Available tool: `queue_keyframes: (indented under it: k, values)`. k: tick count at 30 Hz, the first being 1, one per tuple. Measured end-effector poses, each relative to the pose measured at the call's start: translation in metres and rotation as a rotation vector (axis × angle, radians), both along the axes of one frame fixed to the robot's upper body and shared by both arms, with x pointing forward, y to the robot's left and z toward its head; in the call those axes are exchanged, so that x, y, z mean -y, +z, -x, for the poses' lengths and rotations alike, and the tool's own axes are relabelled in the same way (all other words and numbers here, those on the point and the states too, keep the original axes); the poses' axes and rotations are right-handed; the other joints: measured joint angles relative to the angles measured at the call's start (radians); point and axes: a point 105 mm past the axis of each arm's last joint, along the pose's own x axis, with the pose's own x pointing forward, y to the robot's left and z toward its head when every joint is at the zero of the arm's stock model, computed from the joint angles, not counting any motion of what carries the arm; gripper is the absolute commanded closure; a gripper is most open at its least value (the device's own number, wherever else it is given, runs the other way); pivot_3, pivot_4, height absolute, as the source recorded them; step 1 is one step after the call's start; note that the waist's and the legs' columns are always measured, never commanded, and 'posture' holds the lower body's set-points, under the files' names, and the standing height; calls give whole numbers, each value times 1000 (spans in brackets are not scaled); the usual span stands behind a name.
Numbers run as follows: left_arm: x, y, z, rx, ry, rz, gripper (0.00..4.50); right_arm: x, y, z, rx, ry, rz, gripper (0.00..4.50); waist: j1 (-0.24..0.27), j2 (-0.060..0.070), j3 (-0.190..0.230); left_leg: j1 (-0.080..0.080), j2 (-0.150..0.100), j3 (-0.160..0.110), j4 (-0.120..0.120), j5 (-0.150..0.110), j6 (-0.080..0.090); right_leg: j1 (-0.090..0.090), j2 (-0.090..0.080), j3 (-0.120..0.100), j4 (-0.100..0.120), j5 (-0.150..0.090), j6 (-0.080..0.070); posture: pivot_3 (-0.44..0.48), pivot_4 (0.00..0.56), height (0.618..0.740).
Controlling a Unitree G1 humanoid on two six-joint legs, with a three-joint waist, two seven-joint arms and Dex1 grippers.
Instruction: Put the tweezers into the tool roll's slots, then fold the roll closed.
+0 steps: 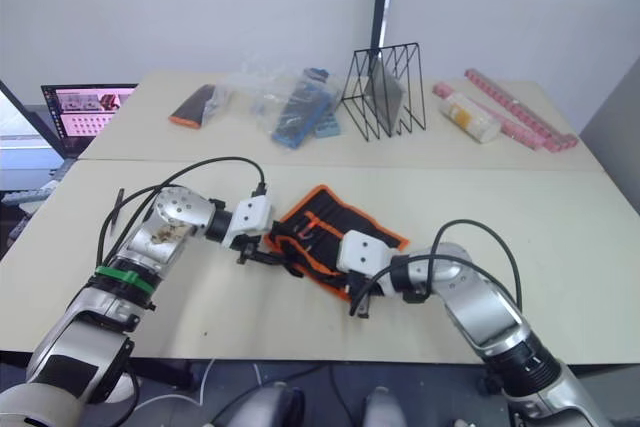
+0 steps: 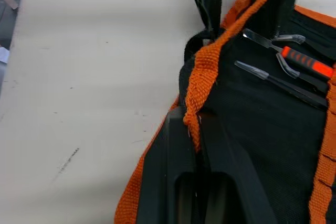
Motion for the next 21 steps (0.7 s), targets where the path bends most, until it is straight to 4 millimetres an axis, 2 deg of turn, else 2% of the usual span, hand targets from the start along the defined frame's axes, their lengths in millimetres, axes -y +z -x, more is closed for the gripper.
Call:
queue_keyframes:
  k: [4, 9, 13, 17, 21]
  values:
    - [14, -4, -20, 93, 55, -24, 4476, 14, -3, -34, 87, -157, 42, 4500, 4, 0, 0, 0, -1, 0, 2, 0, 0, 0, 0, 0, 1, 0, 0, 0, 150, 687]
    - [27, 7, -52, 274, 160, -38, 4476, 20, 6, -62, 202, -247, 55, 4500, 3, -1, 1, -2, -1, 0, 2, 0, 0, -1, 0, 0, 2, 0, 1, 0, 150, 687]
    - [31, 18, -72, 439, 234, -51, 4476, 19, 12, -76, 270, -283, 46, 4500, 1, -1, 1, -3, -2, 0, 2, 0, 0, -2, 0, 0, 3, 0, 1, 0, 150, 687]
    - [33, 19, -76, 497, 255, -33, 4476, 22, 15, -83, 332, -298, 60, 4500, -2, -1, 1, -4, -2, 0, 2, 0, 0, -3, 0, 0, 3, 0, 1, 0, 150, 687]
    - [30, 13, -71, 485, 228, -20, 4476, 23, 14, -78, 334, -264, 72, 4500, -7, -1, 1, -4, -2, 0, 2, 0, 0, -4, 0, 0, 3, 0, 1, 0, 150, 687]
